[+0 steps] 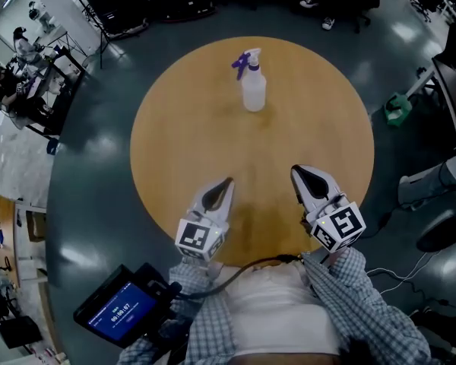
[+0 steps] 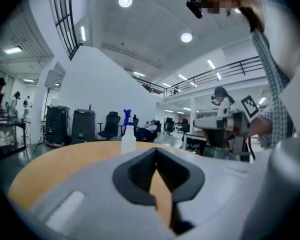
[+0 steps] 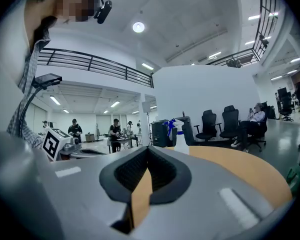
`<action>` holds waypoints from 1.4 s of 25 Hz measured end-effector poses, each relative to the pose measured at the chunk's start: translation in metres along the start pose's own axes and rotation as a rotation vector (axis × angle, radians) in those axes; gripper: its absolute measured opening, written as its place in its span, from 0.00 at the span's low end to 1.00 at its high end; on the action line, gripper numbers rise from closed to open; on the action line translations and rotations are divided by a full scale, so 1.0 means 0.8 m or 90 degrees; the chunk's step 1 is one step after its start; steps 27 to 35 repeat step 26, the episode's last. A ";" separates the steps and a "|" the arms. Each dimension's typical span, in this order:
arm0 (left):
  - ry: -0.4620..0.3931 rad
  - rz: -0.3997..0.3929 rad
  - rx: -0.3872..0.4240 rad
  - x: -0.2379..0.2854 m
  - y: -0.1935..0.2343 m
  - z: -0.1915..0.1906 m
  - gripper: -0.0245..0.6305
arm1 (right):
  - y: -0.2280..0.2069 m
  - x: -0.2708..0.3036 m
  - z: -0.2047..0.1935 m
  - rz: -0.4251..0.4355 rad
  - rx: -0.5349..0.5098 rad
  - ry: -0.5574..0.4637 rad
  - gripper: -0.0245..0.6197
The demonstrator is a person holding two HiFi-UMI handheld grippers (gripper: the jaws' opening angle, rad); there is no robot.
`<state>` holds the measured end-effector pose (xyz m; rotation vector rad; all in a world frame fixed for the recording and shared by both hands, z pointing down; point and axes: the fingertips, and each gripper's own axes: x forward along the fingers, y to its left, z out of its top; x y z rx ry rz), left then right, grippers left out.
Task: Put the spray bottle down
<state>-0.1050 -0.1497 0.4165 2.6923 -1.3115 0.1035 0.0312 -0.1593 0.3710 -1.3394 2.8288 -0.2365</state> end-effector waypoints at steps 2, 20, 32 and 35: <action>-0.003 -0.007 -0.001 -0.001 -0.003 -0.001 0.04 | 0.005 0.000 -0.003 0.003 -0.005 0.003 0.04; 0.002 -0.056 -0.012 0.000 -0.024 -0.004 0.04 | 0.008 -0.020 -0.010 -0.019 0.006 0.012 0.04; 0.003 -0.065 -0.016 0.001 -0.029 -0.006 0.04 | 0.008 -0.021 -0.007 -0.020 0.003 0.012 0.04; 0.003 -0.065 -0.016 0.001 -0.029 -0.006 0.04 | 0.008 -0.021 -0.007 -0.020 0.003 0.012 0.04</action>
